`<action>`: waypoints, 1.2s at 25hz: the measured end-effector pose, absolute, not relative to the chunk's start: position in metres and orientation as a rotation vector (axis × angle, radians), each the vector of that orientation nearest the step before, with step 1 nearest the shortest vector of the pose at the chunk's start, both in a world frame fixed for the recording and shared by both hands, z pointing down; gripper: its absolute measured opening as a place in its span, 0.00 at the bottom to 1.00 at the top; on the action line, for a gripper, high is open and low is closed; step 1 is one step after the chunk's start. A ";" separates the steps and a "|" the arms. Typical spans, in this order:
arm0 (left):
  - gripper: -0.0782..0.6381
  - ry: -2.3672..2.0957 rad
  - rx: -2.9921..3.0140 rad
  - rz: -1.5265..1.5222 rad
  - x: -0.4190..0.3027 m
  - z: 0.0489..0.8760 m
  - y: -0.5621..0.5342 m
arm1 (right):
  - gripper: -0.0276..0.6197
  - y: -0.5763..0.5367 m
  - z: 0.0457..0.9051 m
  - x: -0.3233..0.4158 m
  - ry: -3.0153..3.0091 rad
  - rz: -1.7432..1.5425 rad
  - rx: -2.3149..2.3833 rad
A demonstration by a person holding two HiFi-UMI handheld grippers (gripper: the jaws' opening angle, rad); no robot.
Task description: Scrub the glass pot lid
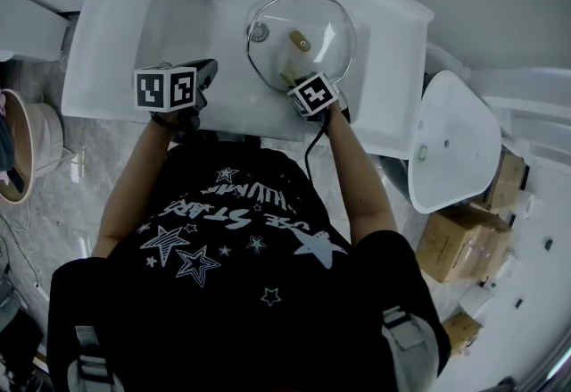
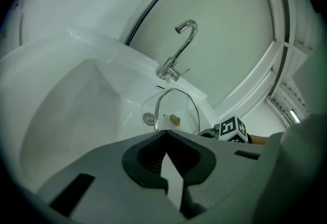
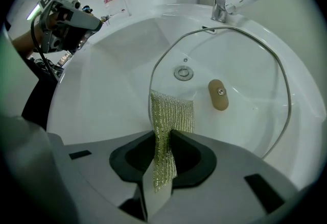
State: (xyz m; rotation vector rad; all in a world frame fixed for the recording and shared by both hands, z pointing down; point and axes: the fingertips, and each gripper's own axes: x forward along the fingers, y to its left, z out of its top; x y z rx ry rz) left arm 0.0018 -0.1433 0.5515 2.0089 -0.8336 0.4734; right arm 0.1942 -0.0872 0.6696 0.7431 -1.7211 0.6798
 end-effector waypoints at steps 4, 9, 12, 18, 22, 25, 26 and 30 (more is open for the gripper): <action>0.12 -0.815 2.016 0.476 0.000 0.552 -0.146 | 0.18 -0.086 0.667 0.188 -1.728 0.685 0.743; 0.12 -0.787 2.022 0.479 0.003 0.553 -0.149 | 0.17 -0.082 0.664 0.185 -1.735 0.678 0.747; 0.12 -0.763 2.029 0.482 0.006 0.554 -0.154 | 0.17 -0.086 0.659 0.179 -1.778 0.758 0.810; 0.12 -0.700 2.039 0.505 0.008 0.559 -0.161 | 0.15 -0.100 0.645 0.186 -1.812 0.869 0.969; 0.12 -0.633 2.047 0.538 0.009 0.565 -0.165 | 0.15 -0.106 0.635 0.198 -1.818 0.970 1.115; 0.12 -0.562 2.070 0.574 0.014 0.568 -0.165 | 0.15 -0.107 0.623 0.207 -1.819 1.026 1.236; 0.12 -0.536 2.079 0.585 0.016 0.570 -0.164 | 0.15 -0.107 0.618 0.209 -1.823 1.041 1.276; 0.12 -0.423 2.105 0.632 0.031 0.578 -0.163 | 0.15 -0.108 0.595 0.214 -1.862 1.099 1.449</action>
